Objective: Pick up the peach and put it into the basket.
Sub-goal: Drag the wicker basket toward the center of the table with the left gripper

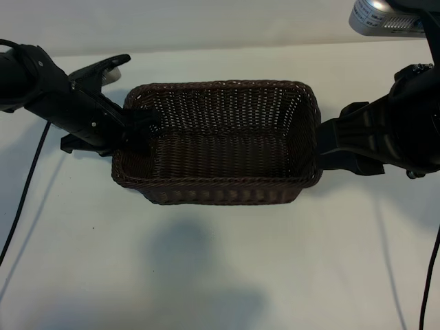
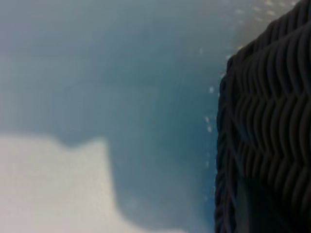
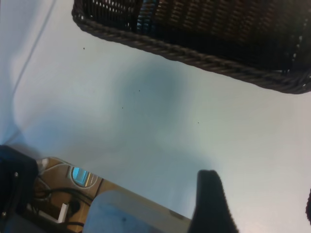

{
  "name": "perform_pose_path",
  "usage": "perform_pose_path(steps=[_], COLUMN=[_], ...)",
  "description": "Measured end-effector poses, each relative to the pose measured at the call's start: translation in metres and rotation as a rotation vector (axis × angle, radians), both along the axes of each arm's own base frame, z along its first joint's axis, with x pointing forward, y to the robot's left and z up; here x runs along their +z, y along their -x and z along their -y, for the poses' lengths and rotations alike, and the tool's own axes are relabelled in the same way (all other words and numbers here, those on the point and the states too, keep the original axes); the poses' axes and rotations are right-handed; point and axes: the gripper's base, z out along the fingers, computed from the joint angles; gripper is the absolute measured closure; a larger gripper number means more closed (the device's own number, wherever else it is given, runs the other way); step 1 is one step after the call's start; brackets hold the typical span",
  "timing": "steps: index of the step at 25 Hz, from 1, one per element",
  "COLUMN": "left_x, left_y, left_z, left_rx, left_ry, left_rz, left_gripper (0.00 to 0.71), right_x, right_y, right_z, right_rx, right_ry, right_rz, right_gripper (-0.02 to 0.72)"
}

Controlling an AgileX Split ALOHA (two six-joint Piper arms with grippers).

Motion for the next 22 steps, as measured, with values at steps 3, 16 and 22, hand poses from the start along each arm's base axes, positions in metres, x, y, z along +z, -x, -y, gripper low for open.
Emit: perform_pose_path(steps=[3, 16, 22], left_x=[-0.001, 0.003, 0.018], left_y=[-0.001, -0.004, -0.002], left_z=[0.000, 0.005, 0.005], left_rx=[-0.016, 0.036, 0.037], left_ry=[-0.006, 0.070, 0.083], left_rz=[0.009, 0.023, 0.058], left_gripper=[0.597, 0.253, 0.092], right_x=[0.000, 0.000, 0.000], right_y=[0.000, 0.000, 0.000], right_z=[0.000, 0.000, 0.000], right_rx=[0.000, 0.000, 0.000], right_ry=[0.000, 0.000, 0.000], right_rz=[0.000, 0.000, 0.000], right_gripper=[0.238, 0.238, 0.238])
